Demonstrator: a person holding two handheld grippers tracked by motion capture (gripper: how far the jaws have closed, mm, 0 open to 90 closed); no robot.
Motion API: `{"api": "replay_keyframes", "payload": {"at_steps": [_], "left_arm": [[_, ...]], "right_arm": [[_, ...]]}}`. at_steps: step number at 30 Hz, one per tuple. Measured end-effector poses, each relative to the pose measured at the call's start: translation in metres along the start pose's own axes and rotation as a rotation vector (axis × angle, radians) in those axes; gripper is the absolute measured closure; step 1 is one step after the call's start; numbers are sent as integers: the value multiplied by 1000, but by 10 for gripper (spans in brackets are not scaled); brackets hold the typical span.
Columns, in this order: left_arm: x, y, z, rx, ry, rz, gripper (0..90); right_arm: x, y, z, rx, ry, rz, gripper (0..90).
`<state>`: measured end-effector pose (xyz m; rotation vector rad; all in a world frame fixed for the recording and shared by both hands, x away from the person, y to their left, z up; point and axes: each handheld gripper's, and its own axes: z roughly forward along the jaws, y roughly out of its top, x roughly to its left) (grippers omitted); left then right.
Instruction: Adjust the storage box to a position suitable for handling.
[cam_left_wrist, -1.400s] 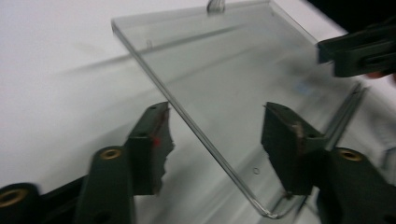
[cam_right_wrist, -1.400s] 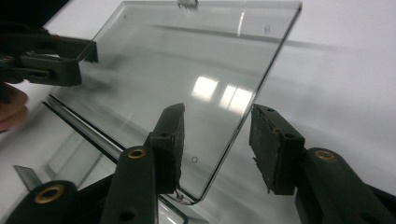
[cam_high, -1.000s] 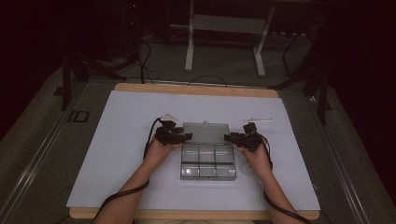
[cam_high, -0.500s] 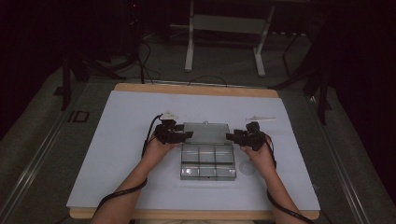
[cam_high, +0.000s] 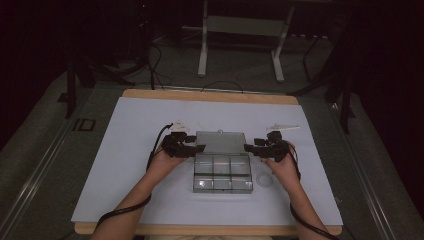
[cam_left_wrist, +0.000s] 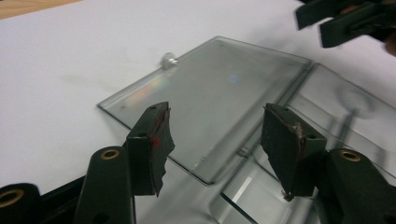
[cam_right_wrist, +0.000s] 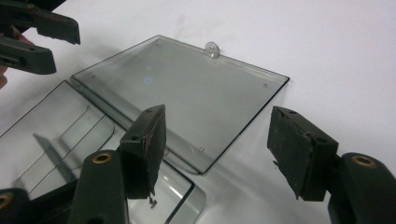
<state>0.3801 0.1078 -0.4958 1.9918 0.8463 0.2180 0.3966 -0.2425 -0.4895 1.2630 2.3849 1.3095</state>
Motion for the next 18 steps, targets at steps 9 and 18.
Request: {"api": "replay_keyframes", "payload": {"at_steps": [9, 18], "left_arm": [[-1, -12, -15, 5, -21, 19, 424], [0, -25, -26, -9, -110, 29, 278]], "right_arm": [[2, -3, -11, 19, 2, -48, 380], [0, -11, -23, 35, 13, -90, 409]]}}
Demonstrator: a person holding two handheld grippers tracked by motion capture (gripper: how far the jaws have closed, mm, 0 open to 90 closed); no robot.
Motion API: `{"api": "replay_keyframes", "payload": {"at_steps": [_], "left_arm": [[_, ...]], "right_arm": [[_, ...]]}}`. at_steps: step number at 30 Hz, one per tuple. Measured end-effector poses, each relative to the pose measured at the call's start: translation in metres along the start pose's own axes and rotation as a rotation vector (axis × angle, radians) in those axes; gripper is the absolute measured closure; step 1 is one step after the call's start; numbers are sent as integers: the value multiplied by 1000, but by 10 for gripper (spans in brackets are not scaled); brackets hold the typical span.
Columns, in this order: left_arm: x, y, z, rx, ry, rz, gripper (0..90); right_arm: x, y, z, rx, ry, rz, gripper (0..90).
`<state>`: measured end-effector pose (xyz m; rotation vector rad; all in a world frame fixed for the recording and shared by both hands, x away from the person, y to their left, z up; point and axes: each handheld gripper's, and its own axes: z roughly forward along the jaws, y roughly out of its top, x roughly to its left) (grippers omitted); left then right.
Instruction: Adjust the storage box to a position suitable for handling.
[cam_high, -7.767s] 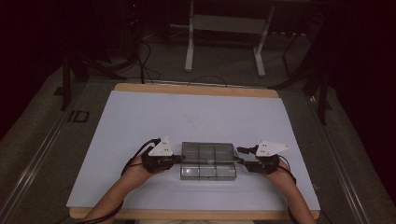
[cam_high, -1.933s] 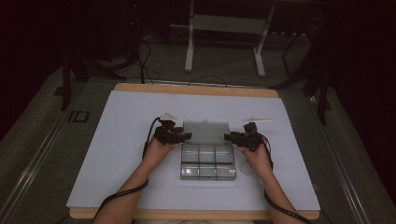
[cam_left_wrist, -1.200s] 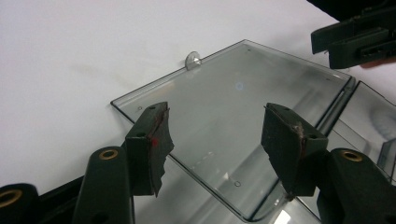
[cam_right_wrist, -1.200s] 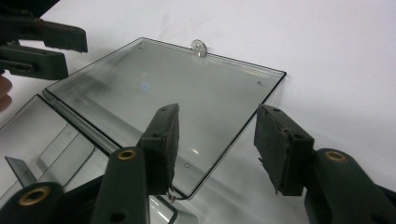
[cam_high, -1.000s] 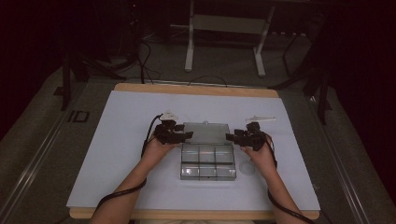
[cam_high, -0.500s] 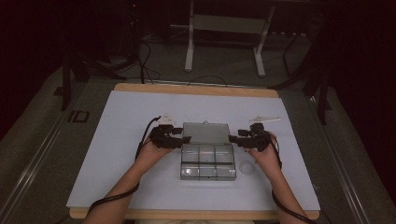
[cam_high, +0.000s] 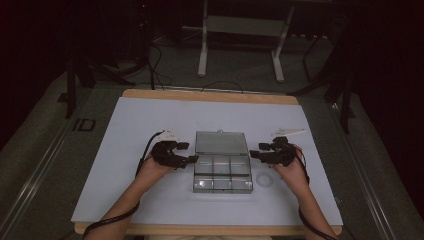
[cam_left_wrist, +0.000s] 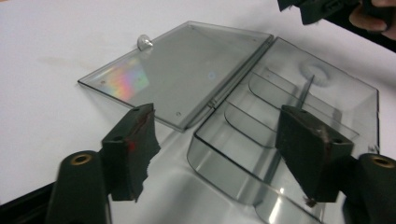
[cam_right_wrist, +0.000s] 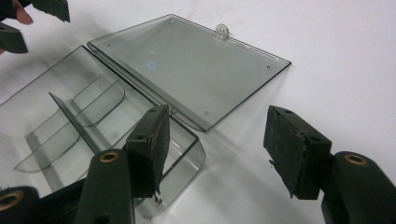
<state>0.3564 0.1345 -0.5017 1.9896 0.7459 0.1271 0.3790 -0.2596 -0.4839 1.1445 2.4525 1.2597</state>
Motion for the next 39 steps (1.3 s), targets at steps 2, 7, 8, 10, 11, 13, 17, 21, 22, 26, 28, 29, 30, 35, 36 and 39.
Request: {"api": "replay_keyframes", "payload": {"at_steps": [2, 7, 8, 10, 11, 13, 17, 21, 22, 26, 28, 29, 30, 35, 36, 39], "left_arm": [[-1, -2, -2, 6, 0, 4, 250], [-5, -7, -8, 14, 22, 1, 166], [-7, -8, -9, 13, 19, 2, 156], [-10, -10, -13, 10, 25, 3, 147], [-10, -11, -15, 7, 20, 3, 143], [-11, -13, -18, 4, 23, 2, 124], [-11, -18, -25, -2, 18, 9, 98], [-10, -24, -29, -5, 18, 6, 75], [-10, -25, -30, -3, 18, 10, 59], [-10, -32, -31, 4, 25, 11, 30], [-10, -36, -33, -3, 20, 22, 30], [-11, -38, -33, -6, 17, 26, 30], [-11, -40, -34, -12, 12, 32, 30], [-12, -51, -39, -26, -3, 48, 30], [-12, -53, -41, -26, 4, 45, 30], [-12, -60, -44, -17, 20, 48, 30]], "right_arm": [[0, -2, -3, -3, -2, -3, 413], [-4, -7, -8, -3, -9, -7, 438], [-4, -8, -9, -1, -14, -15, 443], [-5, -10, -11, 4, -23, -21, 445], [-6, -11, -12, 3, -24, -22, 445], [-7, -13, -13, 6, -26, -26, 445], [-8, -18, -18, 1, -23, -46, 445], [-6, -22, -23, 0, -17, -79, 445], [-6, -23, -24, -1, -13, -89, 445], [-4, -27, -29, 1, 4, -121, 446], [-4, -29, -31, 5, 3, -124, 451], [-5, -30, -32, 7, 0, -125, 451], [-5, -32, -33, 8, -1, -129, 456], [-7, -39, -36, 15, 0, -124, 486], [-7, -40, -37, 21, -4, -127, 489], [-9, -45, -39, 21, -6, -122, 497]]}}
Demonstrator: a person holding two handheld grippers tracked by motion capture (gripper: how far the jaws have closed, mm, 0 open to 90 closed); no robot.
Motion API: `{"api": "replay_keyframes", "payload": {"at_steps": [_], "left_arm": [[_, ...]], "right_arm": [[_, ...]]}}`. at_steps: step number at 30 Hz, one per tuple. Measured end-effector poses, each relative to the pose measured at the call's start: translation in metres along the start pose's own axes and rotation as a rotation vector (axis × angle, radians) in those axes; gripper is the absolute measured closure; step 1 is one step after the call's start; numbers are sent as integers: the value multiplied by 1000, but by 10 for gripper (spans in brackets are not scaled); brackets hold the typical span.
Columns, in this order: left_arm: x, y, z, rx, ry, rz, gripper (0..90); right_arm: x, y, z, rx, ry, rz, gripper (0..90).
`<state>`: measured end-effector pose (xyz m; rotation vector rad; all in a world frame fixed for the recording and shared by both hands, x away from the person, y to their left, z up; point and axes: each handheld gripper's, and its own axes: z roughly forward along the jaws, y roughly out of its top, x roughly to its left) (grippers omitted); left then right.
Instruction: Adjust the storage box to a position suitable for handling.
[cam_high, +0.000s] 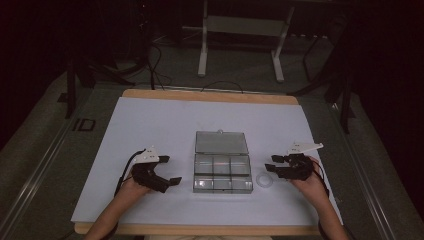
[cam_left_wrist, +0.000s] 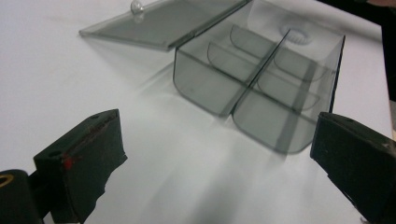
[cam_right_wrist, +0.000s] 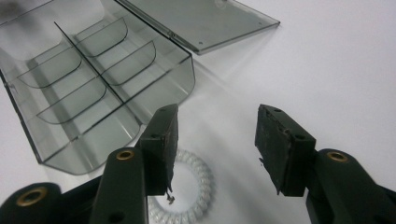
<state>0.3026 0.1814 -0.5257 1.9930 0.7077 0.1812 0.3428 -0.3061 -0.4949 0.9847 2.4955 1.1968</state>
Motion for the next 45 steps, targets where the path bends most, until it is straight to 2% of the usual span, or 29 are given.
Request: {"api": "replay_keyframes", "payload": {"at_steps": [5, 9, 14, 18, 21, 26, 29, 37, 41, 45], "left_arm": [[-2, -10, -6, -11, 23, 1, 30], [-6, -14, -8, -10, 36, 25, 30], [-9, -20, -12, -42, 46, 26, 31], [-10, -25, -13, -48, 52, 27, 31], [-11, -27, -13, -42, 61, 35, 31], [-12, -28, -13, -50, 53, 30, 31], [-11, -29, -12, -49, 51, 28, 31], [-11, -29, -12, -55, 51, 29, 31], [-11, -29, -13, -57, 52, 29, 31], [-11, -30, -13, -60, 50, 31, 31]], "right_arm": [[-2, -7, -3, 1, -12, -3, 513], [-4, -13, -4, 4, -21, 4, 527], [-6, -20, -3, 9, -37, 13, 565], [-4, -26, -2, 15, -22, 27, 611], [0, -29, 2, 21, -4, 22, 638], [6, -32, 10, 44, -4, 10, 659], [7, -32, 15, 60, -17, -12, 677], [8, -32, 22, 86, -48, -27, 752], [11, -31, 23, 97, -83, -60, 812], [10, -32, 23, 92, -82, -46, 827]]}}
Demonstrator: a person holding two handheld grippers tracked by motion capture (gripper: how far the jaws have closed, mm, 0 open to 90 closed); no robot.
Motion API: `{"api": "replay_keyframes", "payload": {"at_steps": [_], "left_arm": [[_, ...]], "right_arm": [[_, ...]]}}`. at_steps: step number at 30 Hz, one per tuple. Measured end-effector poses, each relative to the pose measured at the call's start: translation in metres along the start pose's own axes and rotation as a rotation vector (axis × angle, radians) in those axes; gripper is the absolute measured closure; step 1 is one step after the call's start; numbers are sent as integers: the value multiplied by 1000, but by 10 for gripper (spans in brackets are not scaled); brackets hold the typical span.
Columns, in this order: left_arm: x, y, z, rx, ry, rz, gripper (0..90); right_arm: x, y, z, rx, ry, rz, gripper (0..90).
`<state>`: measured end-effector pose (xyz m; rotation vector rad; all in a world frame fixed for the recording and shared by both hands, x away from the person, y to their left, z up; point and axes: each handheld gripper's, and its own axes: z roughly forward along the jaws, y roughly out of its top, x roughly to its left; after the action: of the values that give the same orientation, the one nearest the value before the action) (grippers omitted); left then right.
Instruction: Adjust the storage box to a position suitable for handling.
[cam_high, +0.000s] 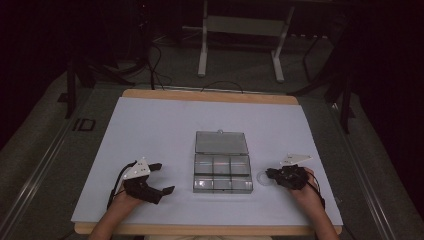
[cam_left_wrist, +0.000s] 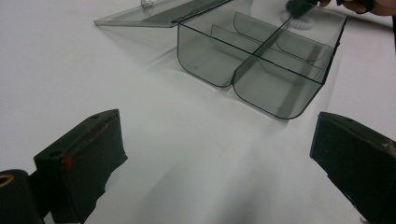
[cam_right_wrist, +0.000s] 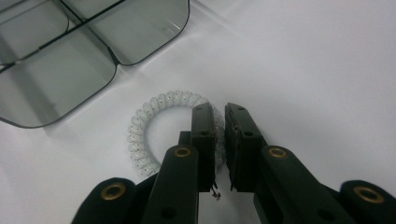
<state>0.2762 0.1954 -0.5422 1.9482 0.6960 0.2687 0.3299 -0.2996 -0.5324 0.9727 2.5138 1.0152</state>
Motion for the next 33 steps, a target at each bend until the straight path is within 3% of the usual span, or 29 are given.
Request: {"api": "replay_keyframes", "payload": {"at_steps": [3, 19, 33], "left_arm": [[1, 0, 0, 3, -1, -3, 31], [1, 0, 0, 1, -1, -6, 31], [1, 0, 0, 1, 0, -7, 31]], "right_arm": [[-2, 1, -1, 3, 12, 29, 828], [-10, 21, -34, -63, -15, 30, 829], [-4, 53, -56, -106, -4, -31, 828]]}}
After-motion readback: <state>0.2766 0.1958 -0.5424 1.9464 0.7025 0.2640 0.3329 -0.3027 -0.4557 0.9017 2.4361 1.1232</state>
